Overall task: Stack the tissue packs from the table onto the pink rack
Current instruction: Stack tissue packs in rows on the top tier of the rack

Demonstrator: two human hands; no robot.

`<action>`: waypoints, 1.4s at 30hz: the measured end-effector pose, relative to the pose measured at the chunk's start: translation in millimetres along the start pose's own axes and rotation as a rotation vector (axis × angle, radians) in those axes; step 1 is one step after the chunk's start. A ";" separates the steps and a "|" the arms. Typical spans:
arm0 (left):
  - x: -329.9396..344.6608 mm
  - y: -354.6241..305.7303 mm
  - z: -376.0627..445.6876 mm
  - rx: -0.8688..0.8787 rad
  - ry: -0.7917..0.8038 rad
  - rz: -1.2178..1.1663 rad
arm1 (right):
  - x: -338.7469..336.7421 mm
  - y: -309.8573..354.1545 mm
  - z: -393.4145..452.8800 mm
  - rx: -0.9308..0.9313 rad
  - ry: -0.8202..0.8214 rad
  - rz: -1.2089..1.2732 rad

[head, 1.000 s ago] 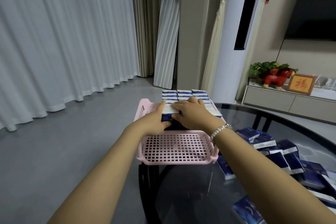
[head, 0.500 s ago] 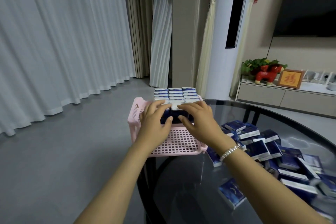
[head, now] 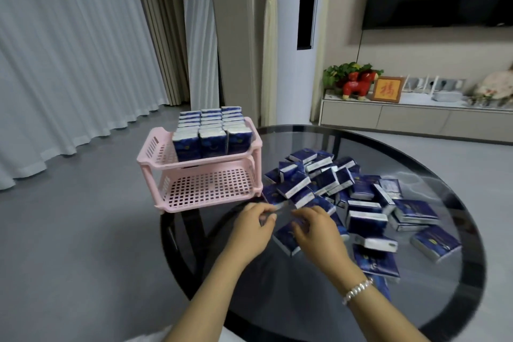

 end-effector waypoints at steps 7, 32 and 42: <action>42.5 22.7 -12.7 -0.195 0.079 0.039 | 14.1 -35.7 -25.9 0.161 0.117 -0.070; 51.8 9.3 -42.8 -0.366 -0.041 -0.831 | -62.9 -99.0 -86.7 0.191 0.036 -0.239; 74.0 2.0 -60.2 -0.451 0.090 -0.953 | -58.5 -99.8 -108.5 0.395 0.059 -0.362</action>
Point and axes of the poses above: each hand's wrist, its own z-axis towards the middle knuckle, its own x-axis out of the palm, y = z × x, the point moved 6 cm from there along z, towards the middle knuckle, and after that the axes turned 4 degrees about -y, right-handed, at the moved point
